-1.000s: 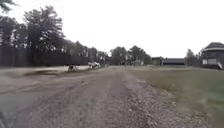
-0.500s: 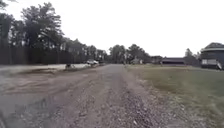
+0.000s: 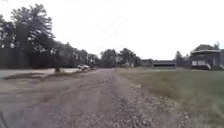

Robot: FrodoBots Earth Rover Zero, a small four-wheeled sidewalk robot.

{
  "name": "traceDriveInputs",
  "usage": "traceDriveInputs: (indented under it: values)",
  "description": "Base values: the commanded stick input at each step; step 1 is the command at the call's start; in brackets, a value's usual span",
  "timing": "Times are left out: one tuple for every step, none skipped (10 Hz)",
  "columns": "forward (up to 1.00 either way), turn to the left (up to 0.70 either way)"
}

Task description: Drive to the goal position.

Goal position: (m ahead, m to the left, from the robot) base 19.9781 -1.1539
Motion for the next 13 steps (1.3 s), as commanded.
traceDriveInputs:
  values:
    - [0.70,0.00]
    - [0.70,0.00]
    - [0.70,0.00]
    - [0.70,0.00]
    - [0.70,0.00]
    - [0.70,0.00]
    - [0.70,0.00]
    - [0.70,0.00]
    - [0.70,0.00]
    - [0.70,0.00]
    - [0.70,0.00]
    - [0.70,0.00]
    - [0.70,0.00]
